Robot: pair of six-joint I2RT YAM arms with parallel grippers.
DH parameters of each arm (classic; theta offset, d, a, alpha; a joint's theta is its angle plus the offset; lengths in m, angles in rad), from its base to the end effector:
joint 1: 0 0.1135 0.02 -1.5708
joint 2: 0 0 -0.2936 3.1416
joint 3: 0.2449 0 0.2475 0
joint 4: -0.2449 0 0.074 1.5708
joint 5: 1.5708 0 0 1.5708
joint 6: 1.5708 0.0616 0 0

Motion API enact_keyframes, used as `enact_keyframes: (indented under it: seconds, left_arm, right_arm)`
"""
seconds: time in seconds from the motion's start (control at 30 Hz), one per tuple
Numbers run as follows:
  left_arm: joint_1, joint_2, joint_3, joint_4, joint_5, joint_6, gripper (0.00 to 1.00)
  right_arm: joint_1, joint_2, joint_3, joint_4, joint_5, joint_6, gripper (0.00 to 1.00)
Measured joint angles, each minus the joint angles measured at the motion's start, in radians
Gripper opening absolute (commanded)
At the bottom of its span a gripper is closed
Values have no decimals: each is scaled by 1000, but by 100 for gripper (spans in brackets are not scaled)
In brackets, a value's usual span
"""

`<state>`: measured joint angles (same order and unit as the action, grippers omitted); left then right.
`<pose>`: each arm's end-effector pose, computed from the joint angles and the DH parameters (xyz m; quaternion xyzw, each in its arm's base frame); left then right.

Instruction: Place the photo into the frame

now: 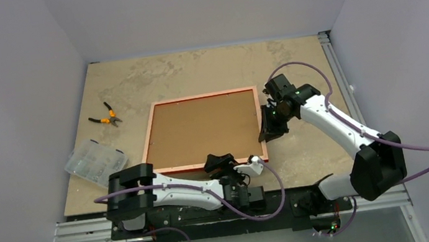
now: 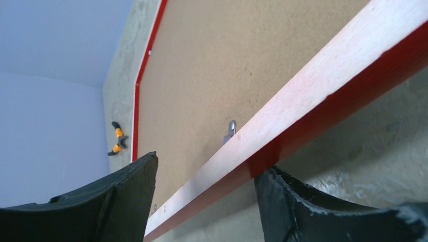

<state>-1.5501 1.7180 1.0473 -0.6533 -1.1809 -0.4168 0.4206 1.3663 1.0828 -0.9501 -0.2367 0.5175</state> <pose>0.0634 -0.3110 0.2072 0.3847 0.7323 0.2211 0.5166 0.2241 0.1161 0.2651 0.0276 0.9787 0.1791 0.0960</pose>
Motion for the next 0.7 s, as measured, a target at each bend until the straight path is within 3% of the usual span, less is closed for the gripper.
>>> enact_keyframes:
  seconds: [0.1,0.2,0.3,0.33,0.47,0.6,0.7]
  left_arm:
    - [-10,85,108,-256,-59,-251,48]
    - [-15,205,229,-563,-134,-626,37]
    - [-28,297,262,-742,-188,-790,29]
    - [-34,319,263,-784,-200,-827,28]
    - [-47,343,263,-882,-216,-932,26]
    - [-45,320,263,-909,-224,-1006,26]
    - [-42,292,263,-915,-225,-1034,26]
  right_arm:
    - [-2,-11,0,13,-14,8,0]
    - [-2,-15,0,31,-29,19,0]
    - [-3,-20,0,52,-50,27,2]
    - [-2,-25,0,56,-57,29,14]
    - [-2,-46,0,61,-90,30,47]
    - [2,-79,0,60,-131,29,70]
    - [-1,-105,0,66,-154,34,78]
